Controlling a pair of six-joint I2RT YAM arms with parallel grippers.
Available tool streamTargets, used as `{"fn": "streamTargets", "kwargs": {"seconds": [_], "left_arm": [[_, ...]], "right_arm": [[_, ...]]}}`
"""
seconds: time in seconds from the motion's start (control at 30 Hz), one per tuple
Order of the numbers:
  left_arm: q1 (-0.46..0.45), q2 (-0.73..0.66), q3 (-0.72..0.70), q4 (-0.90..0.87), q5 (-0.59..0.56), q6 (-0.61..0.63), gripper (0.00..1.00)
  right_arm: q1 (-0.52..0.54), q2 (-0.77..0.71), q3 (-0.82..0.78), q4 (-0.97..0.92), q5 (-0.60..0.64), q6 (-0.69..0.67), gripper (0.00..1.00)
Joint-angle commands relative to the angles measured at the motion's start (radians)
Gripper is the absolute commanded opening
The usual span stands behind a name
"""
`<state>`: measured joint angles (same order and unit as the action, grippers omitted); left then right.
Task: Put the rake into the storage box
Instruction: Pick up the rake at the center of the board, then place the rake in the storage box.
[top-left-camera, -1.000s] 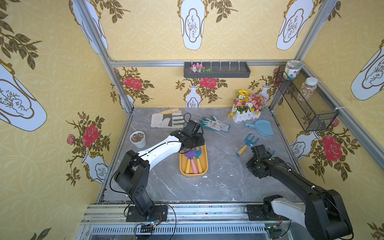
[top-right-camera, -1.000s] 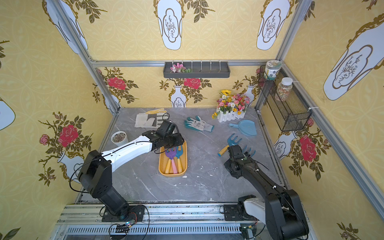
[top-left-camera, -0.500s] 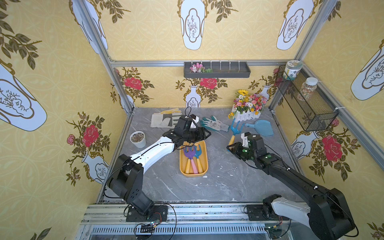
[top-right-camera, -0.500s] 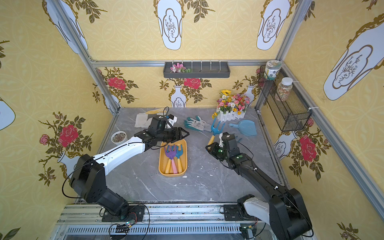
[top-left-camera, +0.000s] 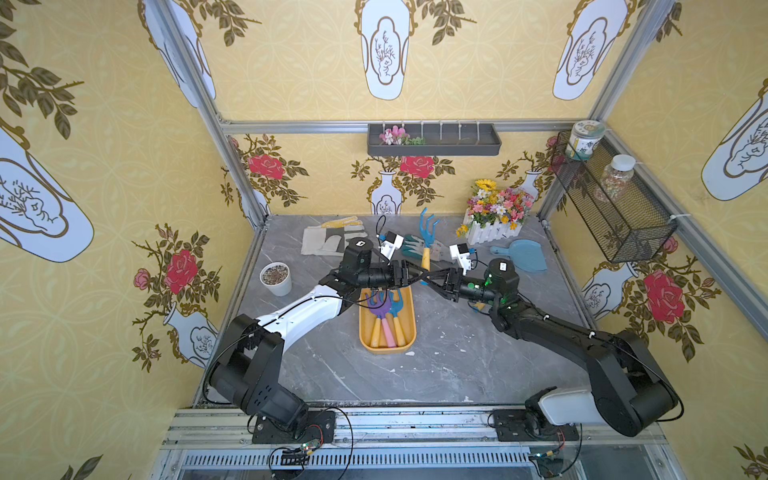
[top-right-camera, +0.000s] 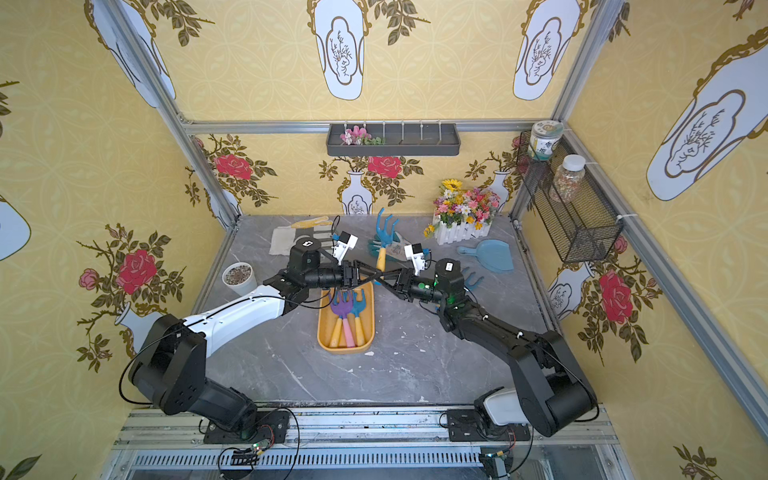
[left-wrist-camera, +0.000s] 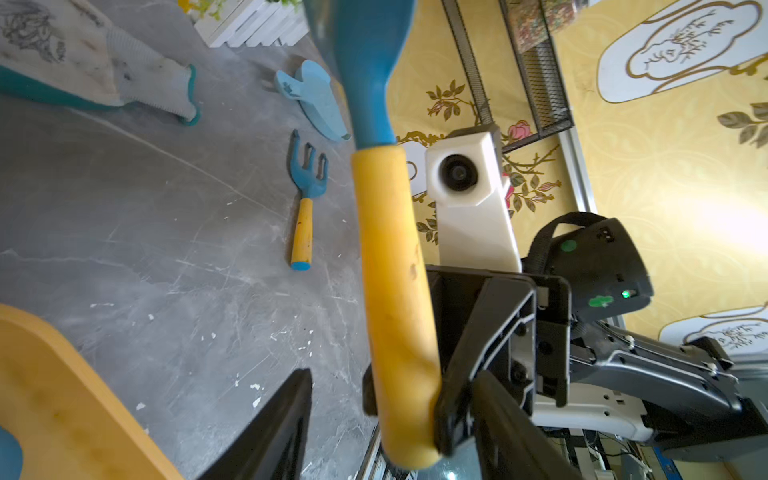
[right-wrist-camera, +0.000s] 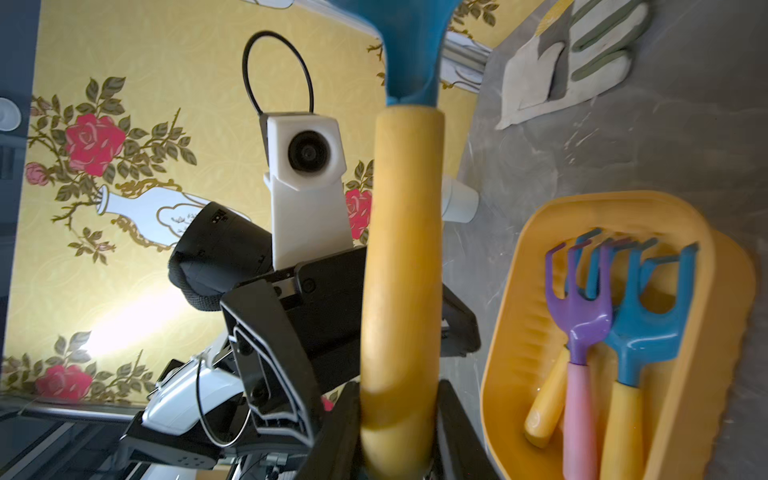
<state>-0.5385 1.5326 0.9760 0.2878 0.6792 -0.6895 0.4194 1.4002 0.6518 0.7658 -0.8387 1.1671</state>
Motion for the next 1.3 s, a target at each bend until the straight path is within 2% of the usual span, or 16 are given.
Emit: {"fn": "streamTargets", "kwargs": {"seconds": [0.0,0.17,0.27,0.37,0.4,0.47,0.53,0.63,0.67,0.7,0.73,0.8,0.97,1.07,1.27], "left_arm": [[0.022,-0.005,-0.038,0.147,0.057,-0.076,0.64],[0.028,0.001,-0.049,0.181,0.064,-0.096,0.63],[0.028,0.007,-0.048,0.186,0.064,-0.098,0.6],[0.029,0.017,-0.04,0.186,0.077,-0.103,0.41],[0.028,0.02,-0.037,0.186,0.084,-0.105,0.26],[0.028,0.025,-0.036,0.183,0.087,-0.108,0.08],[0.028,0.022,-0.042,0.18,0.078,-0.11,0.0],[0.028,0.004,-0.055,0.157,0.047,-0.106,0.0],[0.028,-0.005,-0.058,0.136,0.033,-0.097,0.0],[0.028,-0.013,-0.058,0.106,0.019,-0.085,0.0],[0.028,-0.028,-0.056,0.061,-0.006,-0.067,0.0],[0.027,-0.053,-0.054,-0.039,-0.064,-0.018,0.0],[0.009,-0.081,-0.083,-0.319,-0.268,0.054,0.0],[-0.012,-0.058,-0.118,-0.422,-0.384,0.053,0.0],[-0.031,0.058,-0.053,-0.602,-0.479,0.036,0.0]], "right_arm": [[0.023,0.012,0.017,0.15,-0.073,0.023,0.24],[0.066,0.037,0.037,0.166,-0.133,0.019,0.24],[0.075,0.056,0.026,0.238,-0.165,0.062,0.24],[0.069,0.066,0.0,0.298,-0.167,0.103,0.24],[0.066,0.068,-0.004,0.302,-0.167,0.107,0.24],[0.064,0.069,-0.006,0.313,-0.166,0.112,0.24],[0.062,0.072,-0.002,0.314,-0.166,0.111,0.24],[0.062,0.076,0.005,0.31,-0.166,0.111,0.26],[0.062,0.077,0.009,0.3,-0.163,0.108,0.31],[0.062,0.074,0.011,0.28,-0.158,0.103,0.37],[0.062,0.07,0.019,0.241,-0.151,0.088,0.49],[0.062,0.06,0.042,0.147,-0.147,0.042,0.58],[0.061,0.039,0.091,-0.098,-0.113,-0.099,0.59],[0.064,0.039,0.106,-0.223,-0.07,-0.164,0.59],[0.07,0.039,0.077,-0.247,-0.029,-0.158,0.58]]}}
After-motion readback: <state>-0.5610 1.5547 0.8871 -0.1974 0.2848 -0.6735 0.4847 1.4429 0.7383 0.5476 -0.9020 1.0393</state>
